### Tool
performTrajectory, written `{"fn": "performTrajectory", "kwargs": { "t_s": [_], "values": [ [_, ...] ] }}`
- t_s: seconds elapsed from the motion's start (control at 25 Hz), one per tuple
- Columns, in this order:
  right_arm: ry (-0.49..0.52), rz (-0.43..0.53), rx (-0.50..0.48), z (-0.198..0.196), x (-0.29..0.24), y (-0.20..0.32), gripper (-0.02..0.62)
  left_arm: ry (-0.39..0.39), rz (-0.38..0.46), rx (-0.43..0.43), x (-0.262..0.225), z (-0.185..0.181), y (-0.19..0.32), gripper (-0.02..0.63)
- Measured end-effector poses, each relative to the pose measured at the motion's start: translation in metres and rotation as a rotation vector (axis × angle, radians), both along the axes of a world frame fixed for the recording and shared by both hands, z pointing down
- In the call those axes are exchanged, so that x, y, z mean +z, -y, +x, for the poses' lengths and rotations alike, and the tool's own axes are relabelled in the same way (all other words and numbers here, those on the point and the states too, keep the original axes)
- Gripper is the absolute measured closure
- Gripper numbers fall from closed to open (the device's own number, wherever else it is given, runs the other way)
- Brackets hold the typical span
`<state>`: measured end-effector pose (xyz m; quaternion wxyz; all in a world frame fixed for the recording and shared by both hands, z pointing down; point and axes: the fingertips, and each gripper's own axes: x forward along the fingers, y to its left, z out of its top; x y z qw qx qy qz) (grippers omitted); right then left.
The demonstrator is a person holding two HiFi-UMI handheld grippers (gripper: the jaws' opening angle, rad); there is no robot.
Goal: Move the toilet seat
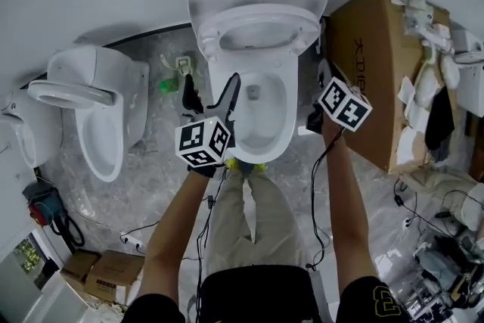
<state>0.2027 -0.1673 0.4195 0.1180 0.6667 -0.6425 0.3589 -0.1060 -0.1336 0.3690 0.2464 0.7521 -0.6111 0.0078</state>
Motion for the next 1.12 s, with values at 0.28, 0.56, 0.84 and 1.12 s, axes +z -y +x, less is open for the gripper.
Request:
{"fn": "performTrajectory", "kwargs": {
  "t_s": [0.28,0.56,0.84,1.12],
  "values": [
    [-0.017,0.07,-0.19,-0.057,-0.104,-0.105,0.557,0.091,0.003,0.162,-0.066,0.038,-0.09,0.081],
    [-0.032,0.148,-0.334,-0.101,-0.206,-0.184,0.568,0.162,0.063,0.238,-0.156,0.047,-0.165,0.277],
    [0.012,0.208,-0.388,-0.125,-0.268,-0.221,0.568,0.265,0.141,0.253,-0.216,0.043,-0.186,0.58],
    [-0.069,0.298,-0.45,-0.135,-0.308,-0.228,0.571,0.204,0.133,0.254,-0.242,0.055,-0.189,0.588]
  ]
}}
